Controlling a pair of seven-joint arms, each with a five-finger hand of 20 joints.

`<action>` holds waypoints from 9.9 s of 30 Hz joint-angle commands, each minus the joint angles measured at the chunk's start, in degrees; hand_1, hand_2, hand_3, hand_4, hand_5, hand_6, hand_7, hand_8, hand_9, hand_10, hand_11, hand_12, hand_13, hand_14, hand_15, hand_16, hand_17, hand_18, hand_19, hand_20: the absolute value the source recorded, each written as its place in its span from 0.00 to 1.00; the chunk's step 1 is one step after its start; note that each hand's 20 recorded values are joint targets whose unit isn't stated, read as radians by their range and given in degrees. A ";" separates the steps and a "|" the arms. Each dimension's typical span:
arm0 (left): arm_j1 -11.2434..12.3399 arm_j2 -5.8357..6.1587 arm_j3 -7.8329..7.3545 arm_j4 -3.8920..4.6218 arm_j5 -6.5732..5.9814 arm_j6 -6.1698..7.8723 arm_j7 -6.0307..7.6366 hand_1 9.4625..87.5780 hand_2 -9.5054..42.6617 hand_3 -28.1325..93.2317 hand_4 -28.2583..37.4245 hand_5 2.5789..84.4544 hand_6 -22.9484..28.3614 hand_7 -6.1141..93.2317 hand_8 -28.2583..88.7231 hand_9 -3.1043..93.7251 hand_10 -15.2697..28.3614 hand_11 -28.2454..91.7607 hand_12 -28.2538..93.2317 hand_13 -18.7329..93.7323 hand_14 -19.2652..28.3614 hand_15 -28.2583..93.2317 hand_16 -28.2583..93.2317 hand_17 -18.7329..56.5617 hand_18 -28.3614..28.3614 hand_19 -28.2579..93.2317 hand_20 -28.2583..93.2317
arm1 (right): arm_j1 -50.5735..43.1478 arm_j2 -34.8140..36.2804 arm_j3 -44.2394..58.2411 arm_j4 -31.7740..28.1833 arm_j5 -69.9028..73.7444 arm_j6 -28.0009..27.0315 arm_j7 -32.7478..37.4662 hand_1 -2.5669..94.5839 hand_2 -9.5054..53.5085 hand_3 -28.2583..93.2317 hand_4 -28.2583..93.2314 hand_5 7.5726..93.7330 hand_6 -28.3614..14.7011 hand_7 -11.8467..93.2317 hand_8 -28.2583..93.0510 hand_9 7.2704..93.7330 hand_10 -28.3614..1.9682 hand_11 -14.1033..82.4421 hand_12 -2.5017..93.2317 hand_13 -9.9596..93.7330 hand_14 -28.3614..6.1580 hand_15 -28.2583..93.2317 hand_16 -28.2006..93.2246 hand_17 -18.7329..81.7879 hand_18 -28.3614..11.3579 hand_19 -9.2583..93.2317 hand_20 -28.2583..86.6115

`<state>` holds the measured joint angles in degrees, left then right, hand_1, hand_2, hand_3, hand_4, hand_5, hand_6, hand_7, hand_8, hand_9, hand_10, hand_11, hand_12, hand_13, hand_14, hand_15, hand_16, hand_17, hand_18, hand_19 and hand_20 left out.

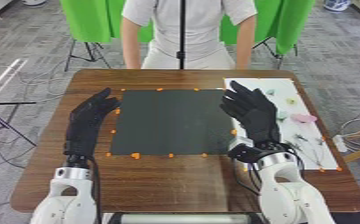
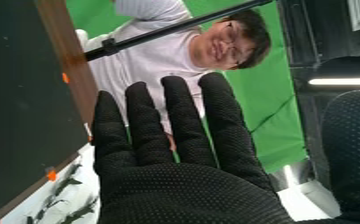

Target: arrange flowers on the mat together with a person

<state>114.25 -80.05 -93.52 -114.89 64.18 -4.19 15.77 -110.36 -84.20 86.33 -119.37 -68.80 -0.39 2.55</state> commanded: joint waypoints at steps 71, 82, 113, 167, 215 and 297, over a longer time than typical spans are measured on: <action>2.22 -0.83 -2.11 -0.49 -0.36 -0.42 -0.36 0.20 0.10 0.77 0.13 0.56 0.54 0.18 0.20 0.52 0.66 0.39 0.36 0.48 0.80 0.40 0.27 0.25 0.78 0.34 0.40 | -1.43 0.25 -1.40 -1.07 0.06 2.06 0.14 0.12 0.30 0.82 0.11 0.49 0.59 0.21 0.17 0.49 0.44 0.21 0.17 0.46 0.36 0.33 0.36 0.36 0.33 0.20 0.46; 2.53 -0.83 -2.41 -0.92 -0.36 0.01 -0.01 0.20 0.09 0.77 0.13 0.56 0.54 0.18 0.20 0.52 0.66 0.39 0.36 0.48 0.80 0.40 0.27 0.25 0.78 0.34 0.40 | -0.87 0.47 -1.63 -0.90 0.17 1.67 0.22 0.12 0.29 0.82 0.11 0.49 0.59 0.21 0.17 0.49 0.44 0.21 0.17 0.46 0.36 0.33 0.36 0.36 0.33 0.20 0.46; 0.75 1.13 -2.08 -0.04 -0.56 -0.65 0.39 0.20 0.10 0.77 0.12 0.56 0.54 0.18 0.20 0.52 0.66 0.39 0.36 0.48 0.80 0.40 0.27 0.25 0.78 0.34 0.40 | 0.30 0.83 -2.47 -0.18 -0.81 1.01 -1.33 0.16 0.24 0.83 0.11 0.50 0.60 0.22 0.17 0.50 0.45 0.21 0.17 0.46 0.38 0.33 0.36 0.36 0.34 0.19 0.46; 4.14 1.09 -3.73 -1.72 -0.95 1.47 0.25 0.21 0.09 0.78 0.13 0.56 0.53 0.18 0.20 0.52 0.66 0.39 0.36 0.48 0.79 0.40 0.27 0.25 0.78 0.34 0.40 | -2.28 10.15 15.07 -7.62 -59.18 5.22 1.58 0.26 0.00 0.76 0.02 0.51 0.59 0.23 0.17 0.55 0.47 0.24 0.20 0.56 0.39 0.37 0.42 0.39 0.21 0.33 0.49; 3.66 0.71 -3.73 -1.88 -0.64 1.29 0.27 0.21 0.08 0.77 0.13 0.56 0.54 0.18 0.20 0.52 0.66 0.39 0.37 0.48 0.79 0.40 0.27 0.25 0.77 0.34 0.40 | -6.41 24.68 12.13 7.78 -85.27 -3.20 22.86 0.46 0.00 0.72 0.00 0.74 0.68 0.29 0.16 0.82 0.58 0.42 0.28 0.77 0.52 0.62 0.48 0.49 0.28 0.59 0.63; 6.08 3.53 -2.39 -3.42 -0.47 2.35 -1.93 0.20 0.08 0.77 0.13 0.56 0.54 0.18 0.20 0.52 0.66 0.39 0.37 0.48 0.79 0.40 0.27 0.25 0.77 0.33 0.40 | 17.23 -4.74 -27.95 18.69 -63.95 9.22 22.44 0.93 0.00 0.00 0.57 0.94 0.69 0.34 0.32 0.99 0.65 0.55 0.36 0.78 0.43 0.85 0.56 0.48 0.23 0.66 0.63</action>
<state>119.65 -76.22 -96.26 -118.25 63.48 -1.80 14.34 -94.58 -86.96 59.65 -101.75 -133.05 7.33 25.66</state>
